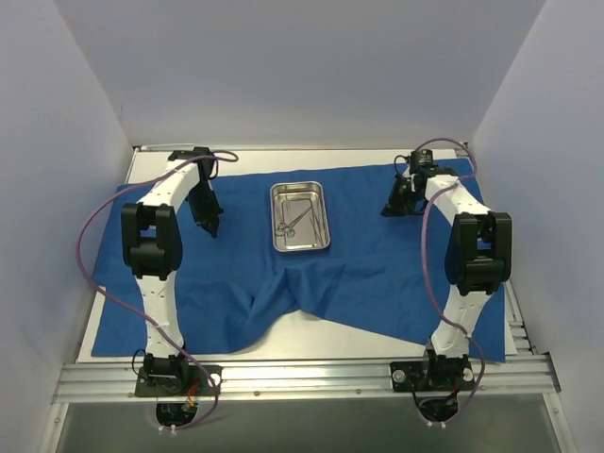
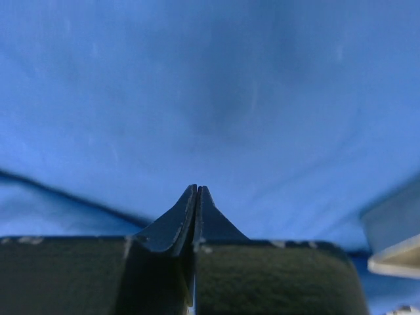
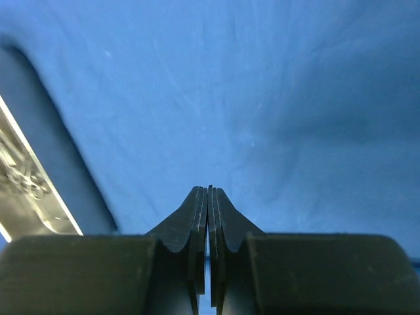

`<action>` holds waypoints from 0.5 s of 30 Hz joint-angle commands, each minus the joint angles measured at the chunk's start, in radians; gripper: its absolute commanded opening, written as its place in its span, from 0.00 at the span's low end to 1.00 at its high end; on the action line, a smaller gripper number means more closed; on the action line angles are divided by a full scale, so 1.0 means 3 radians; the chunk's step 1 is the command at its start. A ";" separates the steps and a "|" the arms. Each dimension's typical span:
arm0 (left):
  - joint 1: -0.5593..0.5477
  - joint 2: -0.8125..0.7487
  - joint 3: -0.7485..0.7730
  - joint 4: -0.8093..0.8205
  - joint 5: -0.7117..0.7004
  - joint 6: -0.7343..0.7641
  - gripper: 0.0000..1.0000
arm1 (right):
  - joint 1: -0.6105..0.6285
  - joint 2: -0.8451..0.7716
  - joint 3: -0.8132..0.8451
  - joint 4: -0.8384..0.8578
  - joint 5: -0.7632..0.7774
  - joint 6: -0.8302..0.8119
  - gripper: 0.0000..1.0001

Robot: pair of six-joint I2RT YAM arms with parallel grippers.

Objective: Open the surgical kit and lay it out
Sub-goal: Smooth out the surgical kit at the center of the board.

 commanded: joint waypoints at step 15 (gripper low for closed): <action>0.0220 0.1905 0.2310 -0.0313 0.0208 0.0039 0.05 | -0.0026 0.1058 -0.0027 0.0278 0.0611 0.0234 0.00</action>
